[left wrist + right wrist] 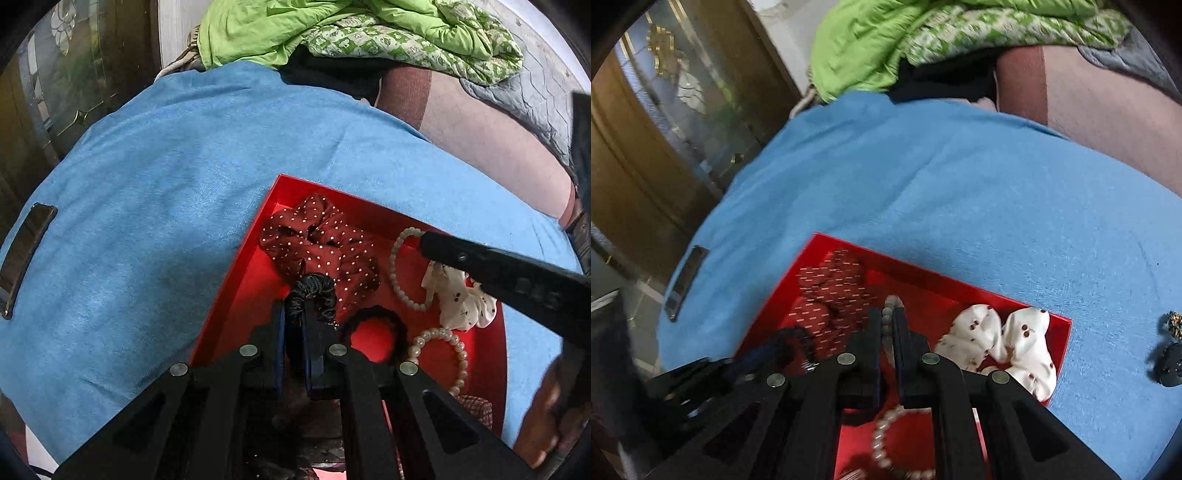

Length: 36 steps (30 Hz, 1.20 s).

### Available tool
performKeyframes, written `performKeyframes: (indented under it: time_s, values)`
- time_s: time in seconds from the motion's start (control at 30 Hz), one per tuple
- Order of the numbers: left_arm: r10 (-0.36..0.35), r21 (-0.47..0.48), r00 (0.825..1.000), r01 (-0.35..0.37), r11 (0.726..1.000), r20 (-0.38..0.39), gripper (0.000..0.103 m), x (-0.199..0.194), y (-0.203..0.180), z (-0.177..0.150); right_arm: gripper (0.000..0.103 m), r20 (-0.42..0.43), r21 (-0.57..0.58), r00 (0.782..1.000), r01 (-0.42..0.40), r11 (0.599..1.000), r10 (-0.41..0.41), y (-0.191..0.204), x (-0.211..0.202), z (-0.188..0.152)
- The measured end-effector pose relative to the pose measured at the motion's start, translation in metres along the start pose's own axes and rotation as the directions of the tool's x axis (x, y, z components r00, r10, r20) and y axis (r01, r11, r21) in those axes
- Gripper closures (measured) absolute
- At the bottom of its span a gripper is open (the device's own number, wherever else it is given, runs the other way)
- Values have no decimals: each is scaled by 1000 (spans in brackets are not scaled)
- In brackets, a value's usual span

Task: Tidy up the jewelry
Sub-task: 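Lower the beaded bracelet into the red tray and open the right tool, then move both tools toward the black claw clip and braided bracelet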

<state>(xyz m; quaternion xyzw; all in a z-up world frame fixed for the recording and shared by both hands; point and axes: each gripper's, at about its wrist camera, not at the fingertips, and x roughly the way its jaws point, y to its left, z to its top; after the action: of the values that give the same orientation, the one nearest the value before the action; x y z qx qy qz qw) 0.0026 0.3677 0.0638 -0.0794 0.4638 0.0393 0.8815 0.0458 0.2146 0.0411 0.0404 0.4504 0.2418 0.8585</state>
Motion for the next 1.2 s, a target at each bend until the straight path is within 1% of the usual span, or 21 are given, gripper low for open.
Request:
performKeyframes:
  time_s: [0.1, 0.17, 0.2, 0.23, 0.3, 0.33, 0.37, 0.4, 0.47, 0.57, 0.63, 0.77, 0.87, 0.93, 1.07, 1.2]
  values:
    - [-3, 2, 1000, 3, 1000, 5, 95, -1, -2, 1, 95, -13, 14, 1000, 16, 1000, -16, -8, 6, 1]
    - [-4, 8, 1000, 4, 1000, 12, 90, -2, -3, 1, 95, -15, 15, 1000, 24, 1000, -23, -10, 7, 2]
    - [-5, 9, 1000, 5, 1000, 16, 81, -3, -4, 2, 95, -14, 17, 1000, 26, 1000, -26, -11, 8, 3]
    - [-8, 9, 1000, 8, 1000, 21, 70, -5, -4, 1, 95, -14, 19, 999, 30, 999, -29, -10, 8, 2]
    - [-21, 7, 999, 21, 1000, 43, 61, -11, -5, 1, 94, -12, 21, 1000, 29, 999, -29, -10, 7, 3]
    - [-26, 9, 998, 25, 1000, 51, 60, -13, -6, 2, 93, -10, 23, 1000, 28, 999, -28, -11, 6, 3]
    - [-30, 11, 998, 29, 1000, 59, 60, -15, -6, 2, 87, -4, 27, 1000, 25, 999, -24, -12, 4, 4]
    - [-32, 14, 997, 31, 999, 65, 60, -17, -7, 2, 78, 4, 31, 1000, 21, 999, -21, -12, 1, 5]
    - [-34, 21, 997, 32, 999, 75, 60, -20, -9, 2, 70, 20, 33, 1000, 23, 999, -24, -11, -5, 5]
    - [-32, 30, 996, 29, 999, 85, 59, -24, -13, 1, 69, 40, 33, 999, 23, 999, -24, -12, -17, 6]
    - [-27, 32, 995, 24, 999, 93, 56, -26, -14, 1, 69, 51, 36, 998, 25, 999, -27, -14, -26, 4]
    - [-7, 34, 993, 3, 999, 118, 54, -31, -16, -1, 68, 68, 42, 996, 46, 998, -49, -18, -43, -6]
    - [12, 43, 989, -18, 999, 145, 51, -36, -19, -2, 64, 83, 48, 994, 72, 996, -76, -22, -58, -18]
    - [19, 51, 987, -28, 998, 161, 47, -40, -21, -4, 64, 93, 54, 991, 88, 995, -93, -26, -67, -26]
    - [40, 78, 981, -56, 995, 190, 45, -46, -28, -7, 64, 113, 62, 984, 134, 989, -141, -33, -85, -45]
    - [63, 115, 972, -91, 989, 225, 44, -54, -40, -10, 64, 129, 39, 972, 192, 981, -196, -35, -98, -63]
